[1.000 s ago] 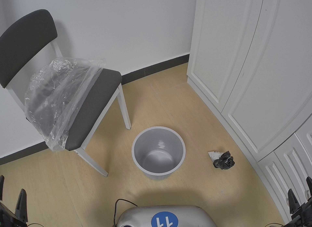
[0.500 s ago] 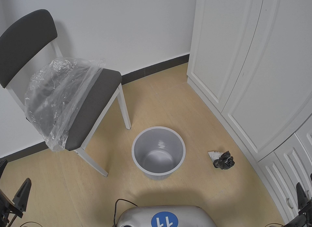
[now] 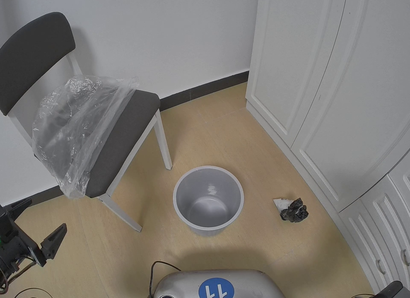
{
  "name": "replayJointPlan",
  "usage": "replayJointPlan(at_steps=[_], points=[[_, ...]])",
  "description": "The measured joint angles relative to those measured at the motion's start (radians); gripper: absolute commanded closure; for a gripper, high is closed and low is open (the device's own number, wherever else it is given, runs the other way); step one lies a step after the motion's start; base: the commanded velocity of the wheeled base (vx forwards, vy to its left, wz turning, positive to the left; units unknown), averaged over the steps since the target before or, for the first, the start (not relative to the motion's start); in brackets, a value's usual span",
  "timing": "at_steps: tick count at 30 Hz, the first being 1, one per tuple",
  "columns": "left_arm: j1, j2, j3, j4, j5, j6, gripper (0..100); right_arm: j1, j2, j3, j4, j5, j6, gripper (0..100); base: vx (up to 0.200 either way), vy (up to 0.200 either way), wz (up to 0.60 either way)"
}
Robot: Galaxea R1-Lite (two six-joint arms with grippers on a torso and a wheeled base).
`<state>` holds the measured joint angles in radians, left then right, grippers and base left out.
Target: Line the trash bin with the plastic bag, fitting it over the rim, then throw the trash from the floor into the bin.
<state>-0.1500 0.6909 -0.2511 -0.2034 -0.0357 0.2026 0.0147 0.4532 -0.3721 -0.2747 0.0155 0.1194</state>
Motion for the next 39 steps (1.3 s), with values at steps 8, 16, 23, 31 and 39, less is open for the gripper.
replayJointPlan(at_steps=[8, 16, 23, 31, 39], points=[[0.002, 0.237, 0.029, -0.266, 0.096, 0.028, 0, 0.148, 0.367, -0.098, -0.329, -0.259, -0.001, 0, 0.0, 0.0, 0.0], [-0.014, 0.541, 0.112, -0.577, 0.234, 0.042, 0, 0.296, 0.611, -0.164, -0.413, -0.398, -0.012, 0, 0.0, 0.0, 0.0], [-0.028, 0.761, 0.153, -0.776, 0.33, 0.045, 0, 0.337, 0.713, -0.177, -0.434, -0.423, -0.016, 0, 0.0, 0.0, 0.0], [-0.029, 0.919, 0.178, -0.963, 0.41, 0.045, 0, 0.346, 0.768, -0.181, -0.445, -0.428, -0.012, 0, 0.0, 0.0, 0.0], [0.02, 0.986, 0.18, -1.114, 0.427, 0.042, 0, 0.344, 0.785, -0.183, -0.447, -0.428, -0.011, 0, 0.0, 0.0, 0.0]])
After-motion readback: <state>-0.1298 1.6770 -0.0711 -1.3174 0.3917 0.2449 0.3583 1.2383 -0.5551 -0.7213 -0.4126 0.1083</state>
